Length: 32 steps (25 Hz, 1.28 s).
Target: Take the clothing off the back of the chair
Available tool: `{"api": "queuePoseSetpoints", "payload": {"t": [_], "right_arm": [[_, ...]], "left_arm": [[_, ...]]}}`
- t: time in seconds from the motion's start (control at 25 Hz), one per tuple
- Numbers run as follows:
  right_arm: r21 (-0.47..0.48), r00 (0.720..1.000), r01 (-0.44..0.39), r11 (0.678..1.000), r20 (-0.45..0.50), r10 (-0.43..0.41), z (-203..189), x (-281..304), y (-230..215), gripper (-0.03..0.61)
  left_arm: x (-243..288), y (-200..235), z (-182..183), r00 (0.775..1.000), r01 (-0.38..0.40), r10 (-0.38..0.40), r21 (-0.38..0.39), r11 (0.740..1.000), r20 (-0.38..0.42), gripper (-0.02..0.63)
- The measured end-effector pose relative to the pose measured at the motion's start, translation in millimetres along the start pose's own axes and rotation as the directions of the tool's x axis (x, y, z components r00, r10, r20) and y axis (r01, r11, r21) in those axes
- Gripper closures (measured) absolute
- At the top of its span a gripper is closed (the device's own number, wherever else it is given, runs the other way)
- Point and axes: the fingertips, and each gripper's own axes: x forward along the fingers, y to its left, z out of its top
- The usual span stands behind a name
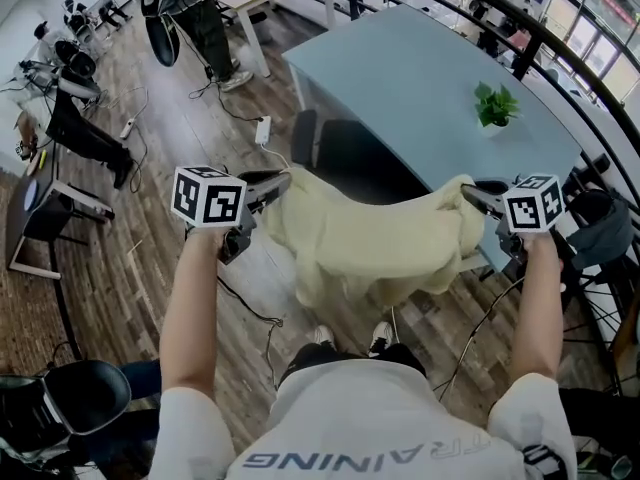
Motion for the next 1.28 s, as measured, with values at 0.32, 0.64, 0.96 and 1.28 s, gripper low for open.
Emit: {"api": "queuePoseSetpoints", "payload": {"t": [0.32,0.64,0.96,1.28], "right_arm": [[0.07,0.93,0.222,0.973,0.283,-0.233,28,-43,12,0.545],[0.114,0.807,0.318,0.941,0.489,-0.332,41,-84,27,0.545],[0.11,0.731,0.319,0.941,0.604,-0.318,45,-121,55,0.545],[0.106,0.679,0.348,0.931,0.656,-0.329,23,-154,97,0.545]], "left_arm": [[-36,-16,20,0.916,-0.34,0.304,0.106,0.934,0.26,0.563],[-75,-50,22,0.735,-0.566,0.497,0.014,0.824,0.46,0.565],[-105,-95,10,0.623,-0.651,0.561,-0.036,0.758,0.546,0.565],[-134,-131,-17,0.609,-0.635,0.531,-0.039,0.772,0.589,0.566]]}}
